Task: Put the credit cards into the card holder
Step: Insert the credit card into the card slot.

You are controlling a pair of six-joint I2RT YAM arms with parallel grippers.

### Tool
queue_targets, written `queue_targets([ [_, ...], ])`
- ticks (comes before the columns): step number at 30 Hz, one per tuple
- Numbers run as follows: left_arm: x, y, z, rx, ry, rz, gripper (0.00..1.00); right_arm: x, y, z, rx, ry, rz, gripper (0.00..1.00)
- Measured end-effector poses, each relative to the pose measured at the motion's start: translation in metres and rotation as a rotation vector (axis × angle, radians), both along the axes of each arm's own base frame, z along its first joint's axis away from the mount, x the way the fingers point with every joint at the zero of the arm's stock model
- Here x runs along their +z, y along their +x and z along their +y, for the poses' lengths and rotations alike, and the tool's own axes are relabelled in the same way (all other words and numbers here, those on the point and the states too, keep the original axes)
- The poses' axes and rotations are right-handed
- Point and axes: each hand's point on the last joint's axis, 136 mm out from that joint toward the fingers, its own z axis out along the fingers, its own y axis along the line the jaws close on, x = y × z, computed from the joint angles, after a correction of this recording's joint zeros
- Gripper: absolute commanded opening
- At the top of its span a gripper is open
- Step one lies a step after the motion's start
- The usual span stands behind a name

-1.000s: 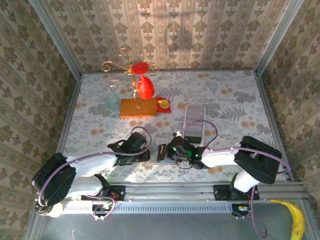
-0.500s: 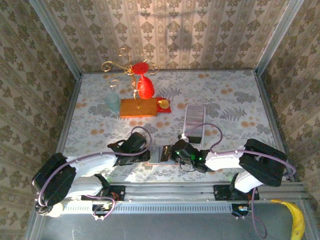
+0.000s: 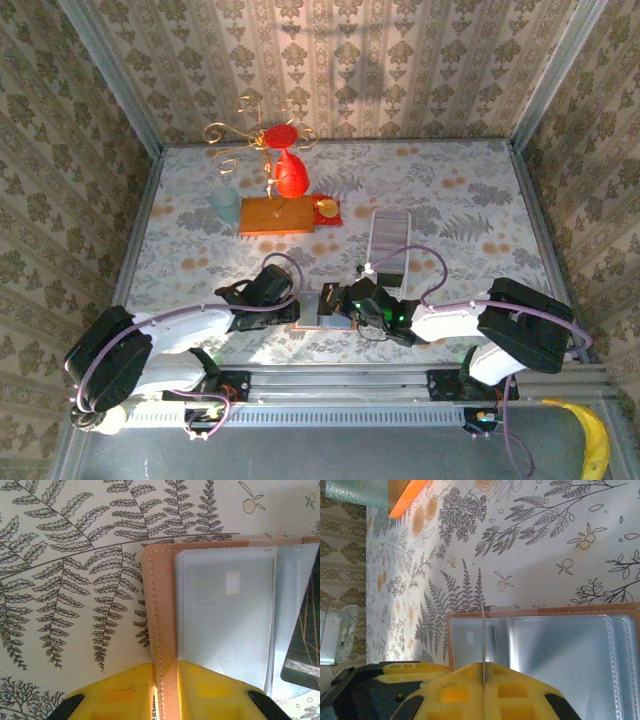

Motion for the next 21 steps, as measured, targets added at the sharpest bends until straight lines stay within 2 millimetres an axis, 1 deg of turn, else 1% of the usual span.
queue_targets([
  [6,0.0,0.0,0.0,0.0,0.001,0.0,0.2,-0.009,-0.001,-0.001,0.0,-0.021,0.013,0.0],
  [13,-0.001,-0.001,0.001,0.0,0.003,0.002,0.19,-0.011,-0.001,-0.002,0.0,-0.024,0.015,0.0],
  [21,-0.001,-0.001,0.001,0.0,0.004,0.004,0.19,-0.013,-0.001,0.002,0.004,0.006,0.017,0.0],
])
